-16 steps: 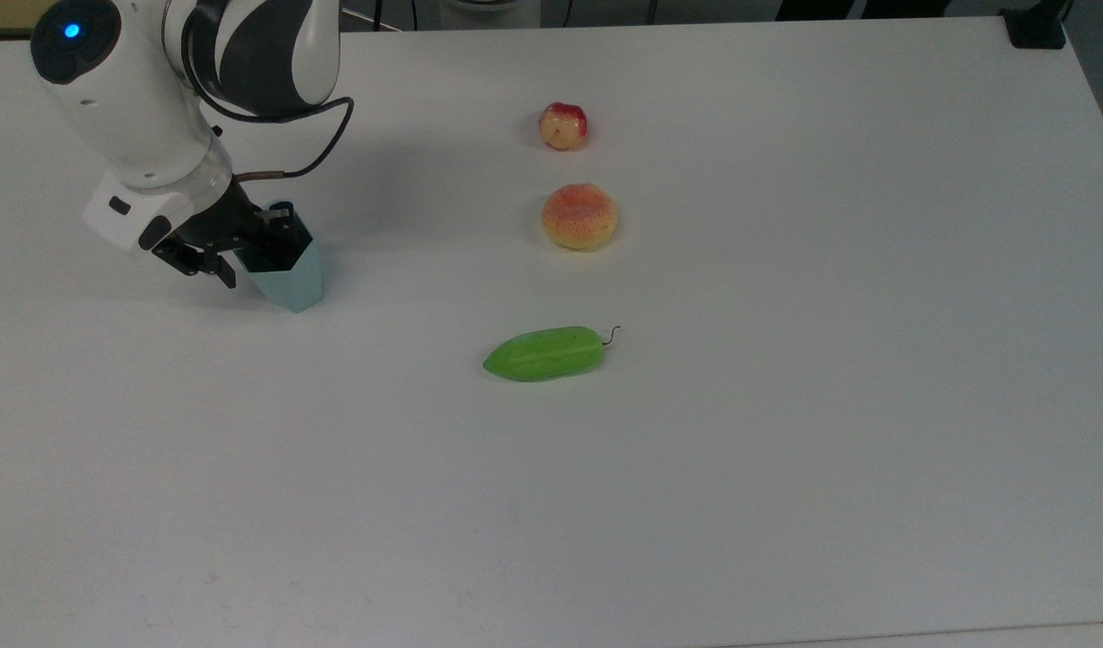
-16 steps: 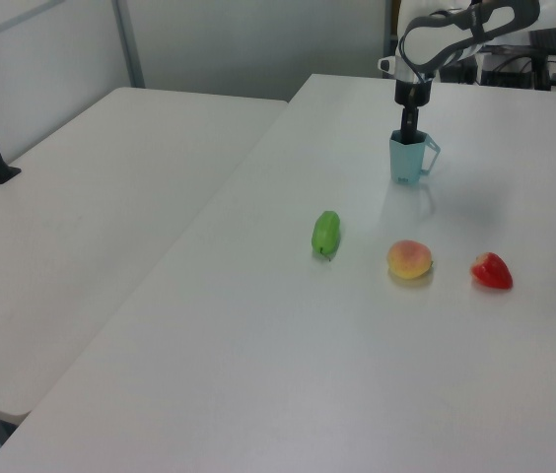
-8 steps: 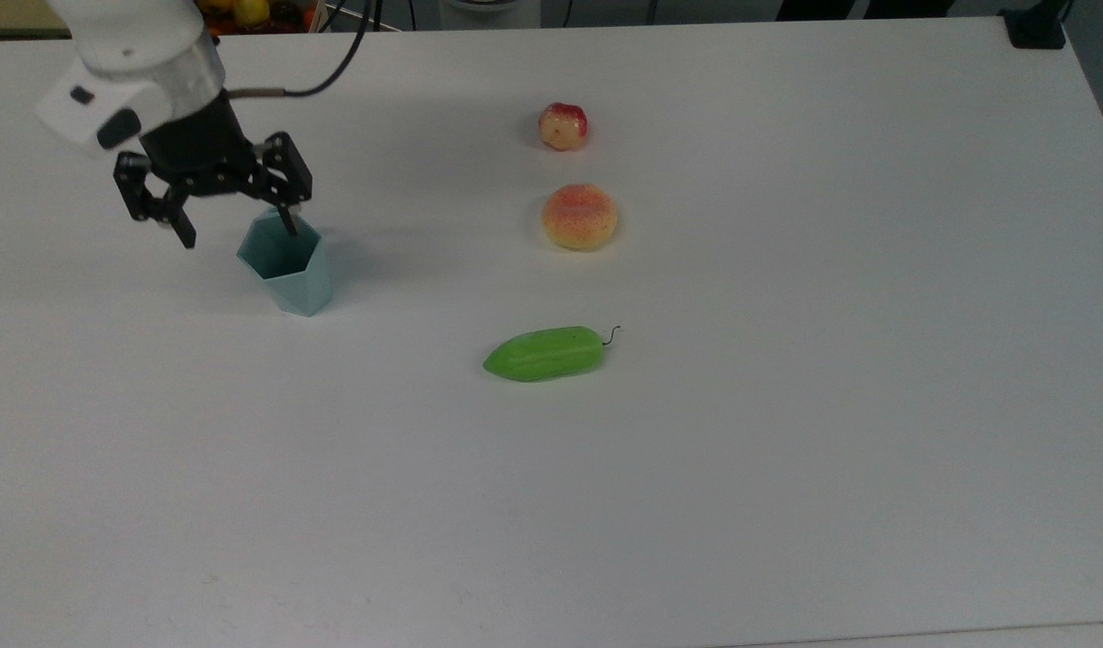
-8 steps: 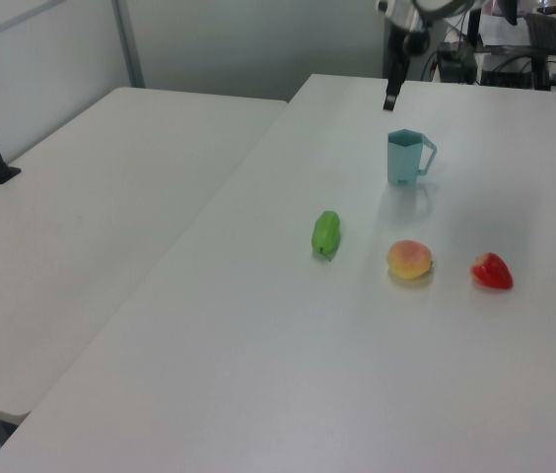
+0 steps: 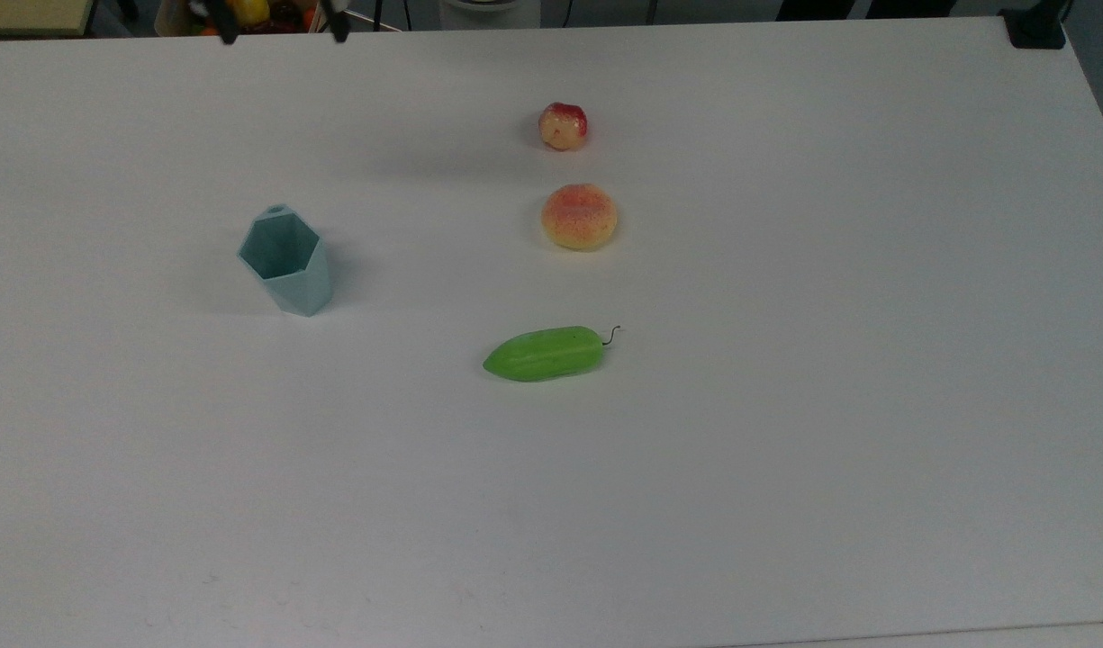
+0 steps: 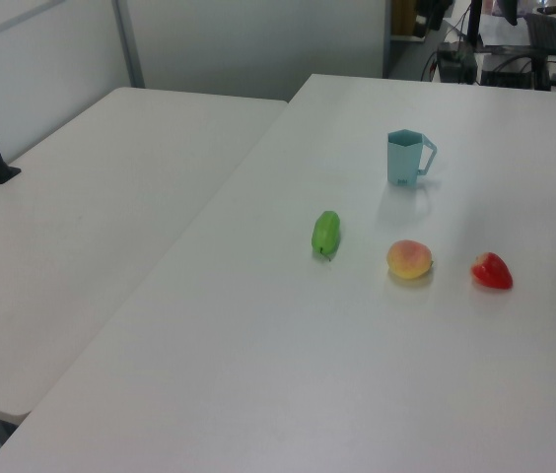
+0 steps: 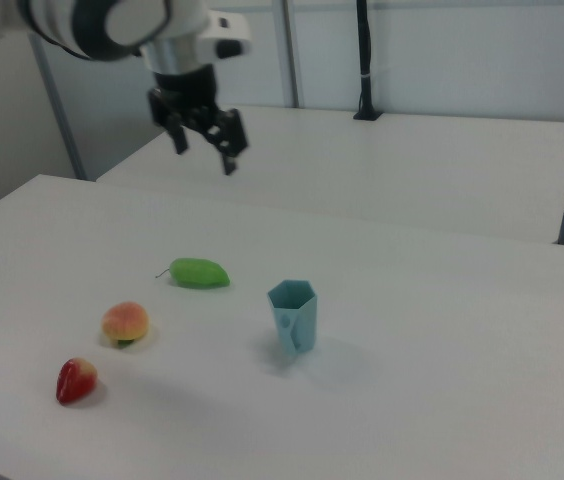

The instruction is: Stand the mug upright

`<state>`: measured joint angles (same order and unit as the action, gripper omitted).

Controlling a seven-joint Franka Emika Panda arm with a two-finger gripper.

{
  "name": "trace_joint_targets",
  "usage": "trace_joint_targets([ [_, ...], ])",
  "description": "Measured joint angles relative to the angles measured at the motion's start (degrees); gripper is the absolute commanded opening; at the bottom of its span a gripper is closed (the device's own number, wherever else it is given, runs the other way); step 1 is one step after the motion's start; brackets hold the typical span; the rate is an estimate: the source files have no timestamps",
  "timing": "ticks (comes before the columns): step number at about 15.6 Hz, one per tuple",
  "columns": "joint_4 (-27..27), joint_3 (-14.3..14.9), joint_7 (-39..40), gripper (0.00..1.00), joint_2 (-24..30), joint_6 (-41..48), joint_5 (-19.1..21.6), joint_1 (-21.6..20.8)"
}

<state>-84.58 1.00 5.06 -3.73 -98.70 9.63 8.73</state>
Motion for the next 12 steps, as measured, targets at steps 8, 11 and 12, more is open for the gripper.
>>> trace_joint_targets([
  [8,-0.58,-6.8,-14.52,1.0,6.13,12.53,-0.02,-0.73],
  [11,-1.48,-5.13,-10.75,1.0,6.16,11.31,-1.64,-4.09],
  [12,-2.06,-3.56,-8.39,1.0,6.15,10.24,-2.0,-5.59],
])
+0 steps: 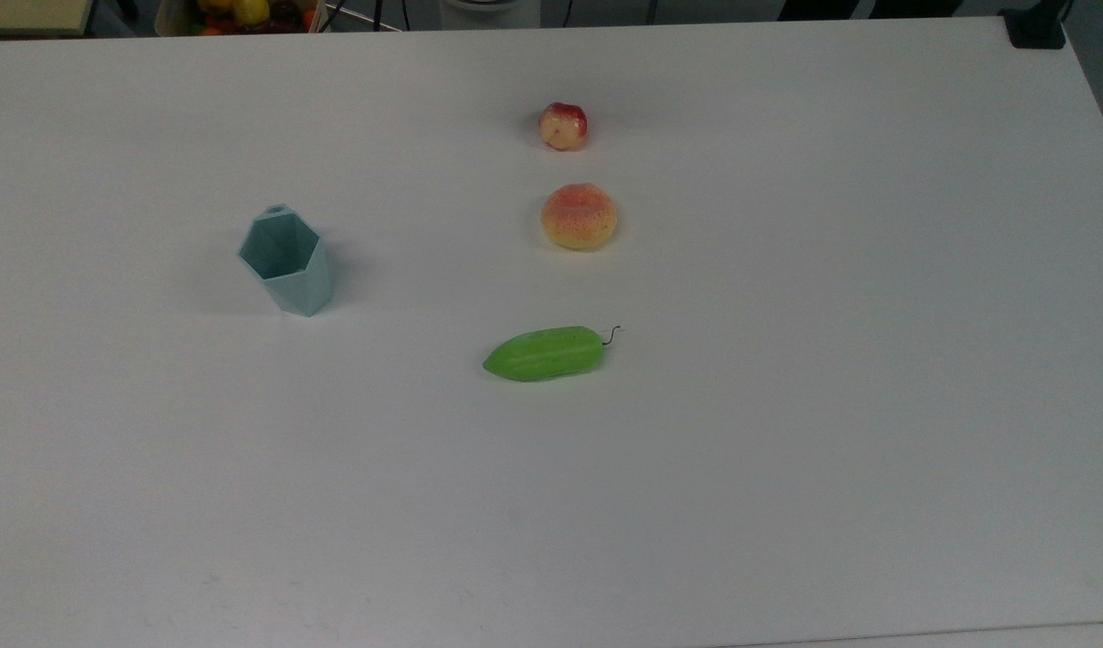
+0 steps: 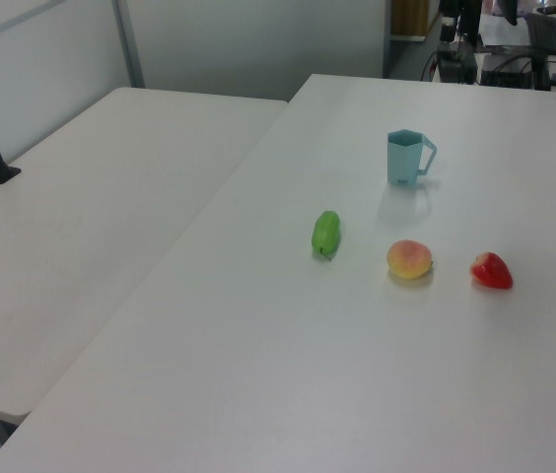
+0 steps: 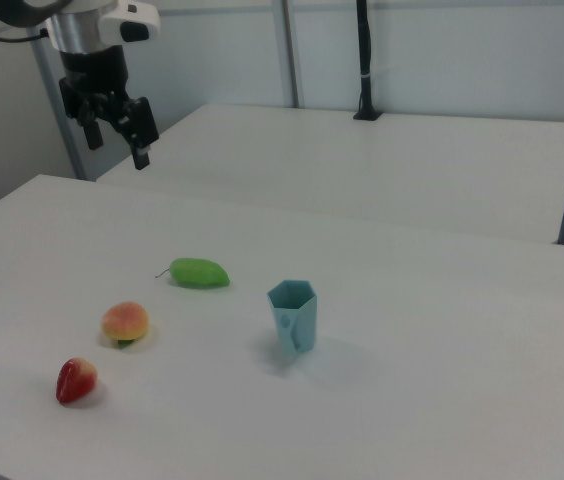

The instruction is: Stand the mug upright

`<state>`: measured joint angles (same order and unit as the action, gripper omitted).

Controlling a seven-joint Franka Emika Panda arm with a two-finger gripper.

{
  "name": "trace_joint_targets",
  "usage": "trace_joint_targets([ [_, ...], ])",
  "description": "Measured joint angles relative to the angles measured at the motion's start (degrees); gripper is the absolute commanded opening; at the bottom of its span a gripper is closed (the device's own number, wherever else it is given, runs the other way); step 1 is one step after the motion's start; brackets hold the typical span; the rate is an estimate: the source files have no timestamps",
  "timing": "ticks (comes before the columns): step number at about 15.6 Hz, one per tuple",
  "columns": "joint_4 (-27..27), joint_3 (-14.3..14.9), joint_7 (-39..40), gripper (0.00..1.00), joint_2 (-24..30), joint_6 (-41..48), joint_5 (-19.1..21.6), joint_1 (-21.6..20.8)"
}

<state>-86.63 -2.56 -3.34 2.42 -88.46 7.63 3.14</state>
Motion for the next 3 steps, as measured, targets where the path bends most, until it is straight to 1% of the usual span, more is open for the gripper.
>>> trace_joint_targets([
  [2,-0.76,2.6,4.43,1.0,-0.01,-1.24,-0.05,-1.56],
  [3,-0.92,3.38,5.76,1.0,-0.01,-1.6,-0.05,-1.82],
])
